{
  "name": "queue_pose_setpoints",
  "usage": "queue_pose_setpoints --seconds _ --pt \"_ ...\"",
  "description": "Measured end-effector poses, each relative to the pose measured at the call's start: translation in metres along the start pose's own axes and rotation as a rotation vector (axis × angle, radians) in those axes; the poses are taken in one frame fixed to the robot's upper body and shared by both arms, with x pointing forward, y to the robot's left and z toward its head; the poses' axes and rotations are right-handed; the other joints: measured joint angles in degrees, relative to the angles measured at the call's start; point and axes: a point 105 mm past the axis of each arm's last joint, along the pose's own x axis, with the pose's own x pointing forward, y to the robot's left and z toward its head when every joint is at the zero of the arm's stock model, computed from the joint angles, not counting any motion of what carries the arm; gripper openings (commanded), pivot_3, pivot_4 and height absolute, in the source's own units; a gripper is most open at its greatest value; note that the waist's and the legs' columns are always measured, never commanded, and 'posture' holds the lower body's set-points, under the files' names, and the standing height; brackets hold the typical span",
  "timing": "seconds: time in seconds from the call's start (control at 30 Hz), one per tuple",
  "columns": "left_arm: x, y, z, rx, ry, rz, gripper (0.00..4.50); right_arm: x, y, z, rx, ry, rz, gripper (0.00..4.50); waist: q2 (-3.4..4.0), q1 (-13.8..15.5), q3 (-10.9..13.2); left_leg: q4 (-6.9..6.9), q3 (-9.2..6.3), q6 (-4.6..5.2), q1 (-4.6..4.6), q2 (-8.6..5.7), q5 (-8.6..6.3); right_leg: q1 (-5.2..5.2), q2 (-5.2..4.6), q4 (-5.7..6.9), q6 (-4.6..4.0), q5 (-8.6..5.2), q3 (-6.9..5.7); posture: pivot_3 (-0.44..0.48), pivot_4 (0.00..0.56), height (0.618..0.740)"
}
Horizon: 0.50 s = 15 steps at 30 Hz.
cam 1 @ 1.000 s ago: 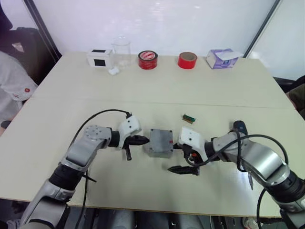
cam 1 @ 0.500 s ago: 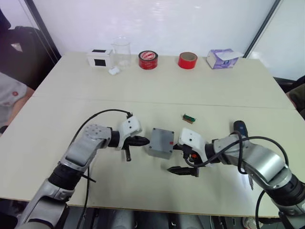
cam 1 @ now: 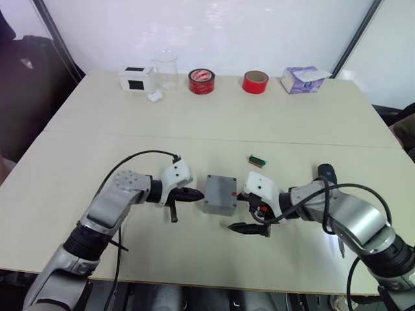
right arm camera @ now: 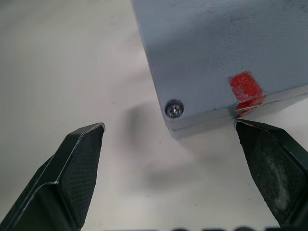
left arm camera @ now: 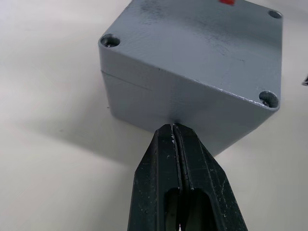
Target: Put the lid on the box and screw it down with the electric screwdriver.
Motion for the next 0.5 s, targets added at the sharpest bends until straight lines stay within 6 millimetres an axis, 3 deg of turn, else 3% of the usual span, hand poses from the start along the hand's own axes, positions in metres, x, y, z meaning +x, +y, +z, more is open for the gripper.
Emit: queue_pose_setpoints --seconds 0.23,0.37,0.5 --pt "-0.004 -0.003 0.003 0.003 -0.008 -0.022 0.00 -0.005 -0.002 0.004 0.000 -0.023 0.006 4.47 0.00 0.0 0.0 0.00 0.00 0.00 0.00 0.00 0.00 0.00 0.00 0.00 0.00 0.00 0.00 0.000 0.150 0.740" --pt "-0.029 0.006 0.009 -0.051 -0.038 0.003 0.00 -0.037 -0.016 0.025 0.045 -0.156 -0.028 4.47 -0.01 0.0 0.0 0.00 -0.01 0.00 0.01 0.02 0.00 0.00 0.00 0.01 0.01 0.00 0.00 0.000 0.150 0.740" --pt "-0.049 0.014 0.034 -0.083 -0.131 0.009 0.00 -0.065 -0.045 0.045 0.115 -0.311 -0.103 4.47 -0.03 0.0 0.0 0.00 0.00 0.00 0.02 0.02 0.00 0.04 0.00 0.00 0.01 0.00 -0.01 0.000 0.150 0.740"
